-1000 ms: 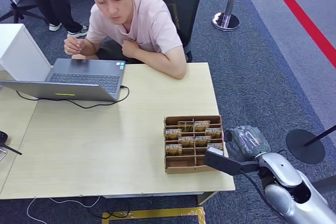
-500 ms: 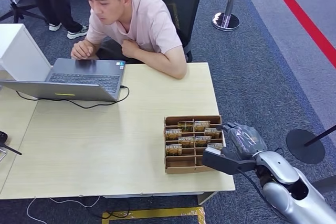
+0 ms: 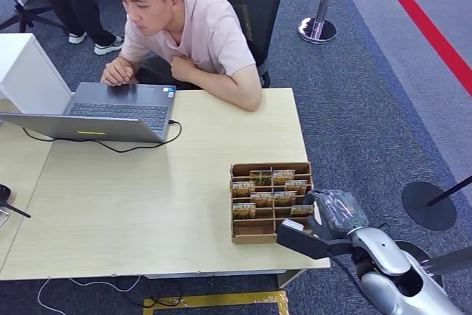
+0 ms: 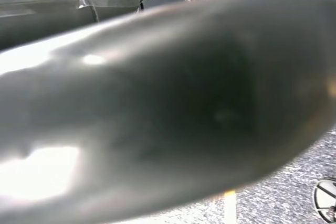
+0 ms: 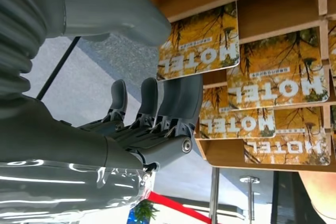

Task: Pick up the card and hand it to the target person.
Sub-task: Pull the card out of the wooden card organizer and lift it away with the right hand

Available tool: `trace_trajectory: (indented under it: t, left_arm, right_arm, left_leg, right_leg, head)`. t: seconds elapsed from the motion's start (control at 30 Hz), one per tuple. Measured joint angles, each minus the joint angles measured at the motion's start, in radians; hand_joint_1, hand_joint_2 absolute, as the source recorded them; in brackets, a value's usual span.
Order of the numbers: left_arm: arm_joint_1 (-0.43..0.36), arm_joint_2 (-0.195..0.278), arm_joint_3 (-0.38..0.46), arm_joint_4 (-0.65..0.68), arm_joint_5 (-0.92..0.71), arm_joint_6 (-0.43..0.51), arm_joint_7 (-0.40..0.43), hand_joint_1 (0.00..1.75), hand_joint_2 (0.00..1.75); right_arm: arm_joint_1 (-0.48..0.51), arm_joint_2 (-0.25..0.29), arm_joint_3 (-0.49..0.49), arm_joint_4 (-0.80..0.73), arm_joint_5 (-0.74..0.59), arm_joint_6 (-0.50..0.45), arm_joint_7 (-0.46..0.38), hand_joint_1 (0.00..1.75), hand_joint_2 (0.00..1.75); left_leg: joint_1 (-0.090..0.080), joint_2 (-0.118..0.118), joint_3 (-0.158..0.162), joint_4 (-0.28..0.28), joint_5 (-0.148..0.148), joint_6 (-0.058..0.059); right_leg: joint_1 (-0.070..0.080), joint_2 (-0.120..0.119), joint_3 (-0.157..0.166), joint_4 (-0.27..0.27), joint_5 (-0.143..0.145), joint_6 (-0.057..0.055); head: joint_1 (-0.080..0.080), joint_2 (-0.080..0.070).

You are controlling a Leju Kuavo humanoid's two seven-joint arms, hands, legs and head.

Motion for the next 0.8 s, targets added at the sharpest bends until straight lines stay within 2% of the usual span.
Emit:
trace_trajectory:
  t: [0.43,0.8]
  left_arm:
    - [0.0,0.0,0.0,0.0,0.0,0.0,-0.003,0.0,0.0]
    - [0.0,0.0,0.0,0.0,0.0,0.0,-0.008,0.0,0.0]
  right_arm:
    - [0.037,0.02,-0.002,-0.001,0.02,-0.01,-0.007,1.08,1.75]
    - [0.037,0.038,-0.003,0.0,0.027,-0.002,-0.019,1.09,1.75]
  left_leg:
    - [0.0,0.0,0.0,0.0,0.0,0.0]
    - [0.0,0.0,0.0,0.0,0.0,0.0]
  right_leg:
    - [0.0,0.0,0.0,0.0,0.0,0.0]
    - [0.0,0.0,0.0,0.0,0.0,0.0]
  head:
    - [0.0,0.0]
    - [0.0,0.0]
